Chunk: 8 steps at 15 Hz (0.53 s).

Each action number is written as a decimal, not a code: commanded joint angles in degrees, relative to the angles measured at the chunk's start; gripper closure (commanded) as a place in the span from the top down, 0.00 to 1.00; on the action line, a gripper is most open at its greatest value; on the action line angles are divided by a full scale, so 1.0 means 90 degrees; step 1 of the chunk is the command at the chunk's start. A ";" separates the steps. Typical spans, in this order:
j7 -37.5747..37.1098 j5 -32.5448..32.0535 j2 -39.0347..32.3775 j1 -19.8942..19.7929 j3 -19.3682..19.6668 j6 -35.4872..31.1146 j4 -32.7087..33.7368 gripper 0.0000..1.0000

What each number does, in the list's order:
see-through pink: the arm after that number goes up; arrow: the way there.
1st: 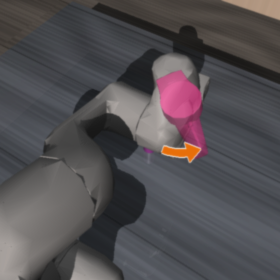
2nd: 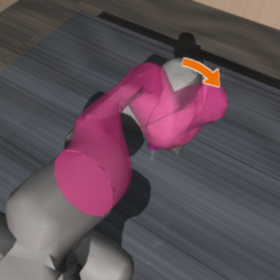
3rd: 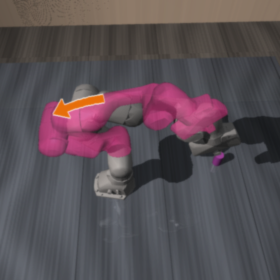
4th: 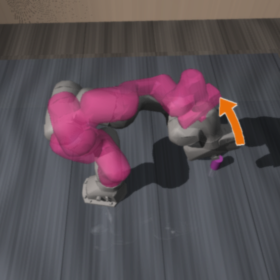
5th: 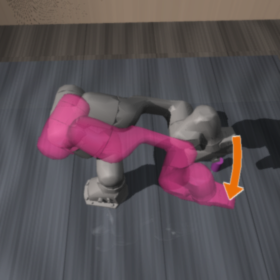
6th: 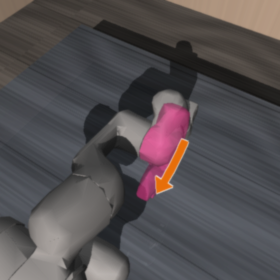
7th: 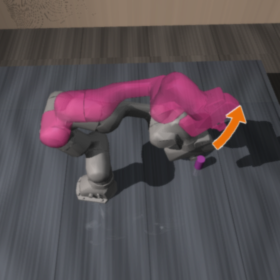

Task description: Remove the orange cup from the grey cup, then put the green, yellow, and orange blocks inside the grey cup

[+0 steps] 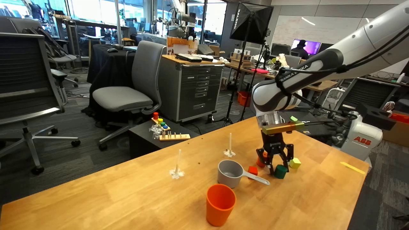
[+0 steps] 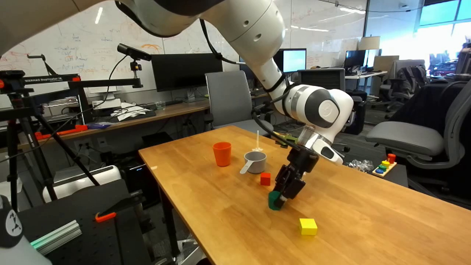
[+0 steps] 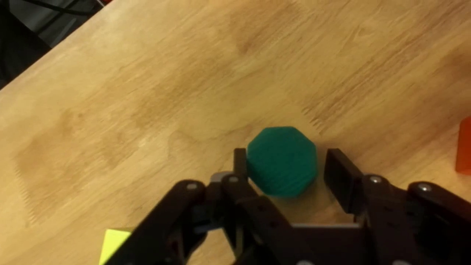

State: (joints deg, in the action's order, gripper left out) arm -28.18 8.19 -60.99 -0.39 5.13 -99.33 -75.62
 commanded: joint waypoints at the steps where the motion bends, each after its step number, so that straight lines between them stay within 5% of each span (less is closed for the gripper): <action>1: 0.0092 0.0194 0.0149 -0.0087 -0.0032 0.0069 -0.0131 0.26; 3: 0.0091 0.0226 0.0205 -0.0090 -0.0041 0.0059 -0.0176 0.17; 8: 0.0161 0.0255 0.0775 0.0090 -0.0151 -0.0131 -0.0517 0.18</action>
State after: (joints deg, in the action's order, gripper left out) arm -27.90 9.35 -59.59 -0.53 4.55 -99.45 -75.80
